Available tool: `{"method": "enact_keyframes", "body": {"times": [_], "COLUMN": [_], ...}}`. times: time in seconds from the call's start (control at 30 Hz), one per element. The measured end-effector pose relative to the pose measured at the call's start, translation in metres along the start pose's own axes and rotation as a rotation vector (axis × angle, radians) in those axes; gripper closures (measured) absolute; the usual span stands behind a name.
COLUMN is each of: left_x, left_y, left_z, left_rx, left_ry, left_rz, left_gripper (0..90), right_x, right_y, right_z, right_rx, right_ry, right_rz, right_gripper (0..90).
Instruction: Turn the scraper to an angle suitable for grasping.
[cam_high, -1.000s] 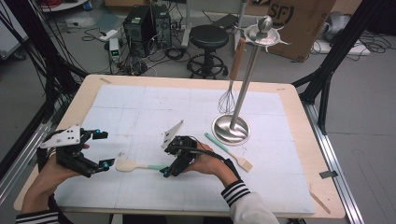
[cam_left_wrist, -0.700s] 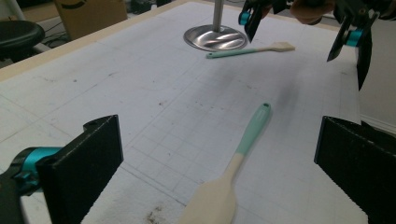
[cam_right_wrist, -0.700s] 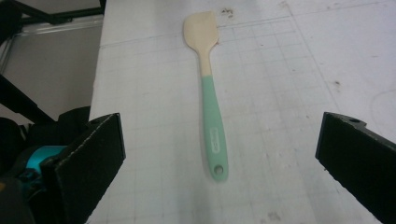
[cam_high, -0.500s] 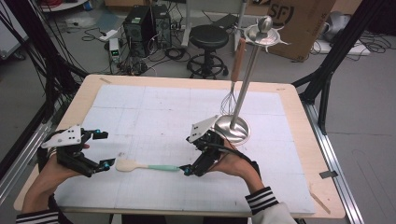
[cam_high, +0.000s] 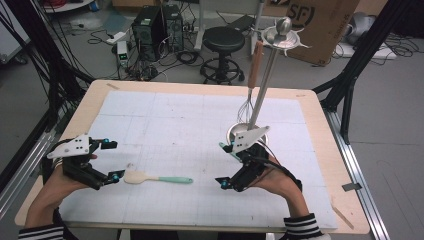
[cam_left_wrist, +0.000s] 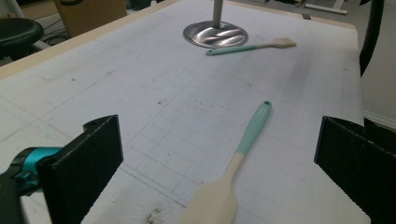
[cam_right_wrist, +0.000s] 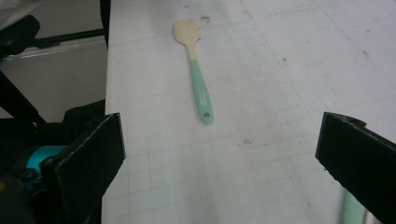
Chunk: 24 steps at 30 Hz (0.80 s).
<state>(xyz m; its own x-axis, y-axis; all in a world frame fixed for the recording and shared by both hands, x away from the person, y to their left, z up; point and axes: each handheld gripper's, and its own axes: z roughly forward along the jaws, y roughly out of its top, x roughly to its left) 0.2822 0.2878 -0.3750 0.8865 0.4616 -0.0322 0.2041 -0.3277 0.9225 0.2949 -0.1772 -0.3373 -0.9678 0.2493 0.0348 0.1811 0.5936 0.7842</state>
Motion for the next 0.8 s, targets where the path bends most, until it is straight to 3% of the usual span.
{"method": "enact_keyframes", "body": {"times": [0.47, 0.63, 0.8], "left_x": [-0.005, -0.006, -0.006], "left_y": [0.004, 0.010, 0.022], "left_z": [0.005, 0.005, 0.011], "left_rx": [0.013, 0.010, 0.035], "left_ry": [0.002, -0.006, -0.027], "left_rz": [0.021, 0.031, 0.050], "left_gripper": [1.7, 1.6, 1.7], "right_x": [-0.003, -0.007, -0.011], "right_y": [-0.047, -0.067, -0.072], "right_z": [-0.060, -0.072, -0.080], "right_rx": [-0.158, -0.194, -0.207], "right_ry": [-0.141, -0.166, -0.195], "right_rz": [0.095, 0.129, 0.148], "right_gripper": [0.0, 0.0, 0.0]}}
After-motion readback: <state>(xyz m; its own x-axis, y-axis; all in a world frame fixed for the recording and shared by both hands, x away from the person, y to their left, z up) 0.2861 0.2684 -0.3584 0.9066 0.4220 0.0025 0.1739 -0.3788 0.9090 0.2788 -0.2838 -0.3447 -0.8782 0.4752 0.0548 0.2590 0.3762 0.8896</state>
